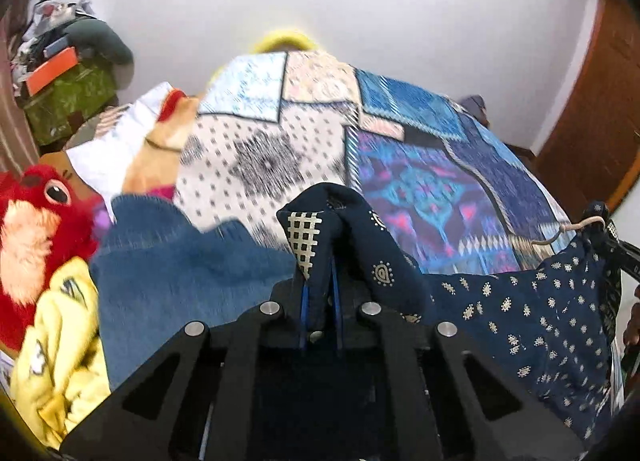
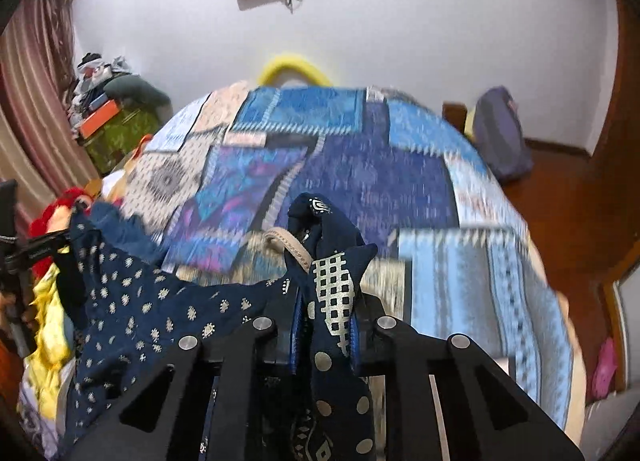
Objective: Fold large clothes
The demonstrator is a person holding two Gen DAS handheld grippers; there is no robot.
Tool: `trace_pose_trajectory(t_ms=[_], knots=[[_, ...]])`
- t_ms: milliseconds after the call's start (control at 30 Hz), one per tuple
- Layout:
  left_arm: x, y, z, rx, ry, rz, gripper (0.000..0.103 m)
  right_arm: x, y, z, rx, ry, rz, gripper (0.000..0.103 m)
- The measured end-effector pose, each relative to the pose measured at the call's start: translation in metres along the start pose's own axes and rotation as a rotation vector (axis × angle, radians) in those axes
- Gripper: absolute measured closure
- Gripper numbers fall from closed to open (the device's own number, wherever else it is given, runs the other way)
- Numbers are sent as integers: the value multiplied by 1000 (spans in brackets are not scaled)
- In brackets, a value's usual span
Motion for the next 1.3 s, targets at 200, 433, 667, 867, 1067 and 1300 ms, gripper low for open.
trace_pose_trajectory(t_ms=[200, 433, 667, 867, 1067, 1300], knots=[[1, -48, 22, -87, -10, 78, 93, -26, -52, 3, 75, 7, 30, 88], [32, -93, 41, -122, 12, 174, 93, -5, -101, -16, 180, 43, 108, 86], [48, -84, 46, -129, 29, 176, 80, 3, -93, -40, 333, 68, 122, 30], [50, -38, 39, -133, -26, 154, 42, 13, -55, -51, 349, 58, 157, 28], [65, 35, 22, -94, -78, 125, 33, 24, 17, -35, 253, 32, 122, 28], [111, 107, 5, -34, -126, 136, 26, 57, 115, -7, 183, 75, 90, 27]])
Point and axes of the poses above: each gripper's, at about its wrist camera, not at the fingertips, and y roughly against the way its jaws point, z to its left, x to its underside, the point moved 8 cm from there along -y, roughly the way its jaws point, and after that the axes turned 3 degrees about x, right-handed, at the moved point
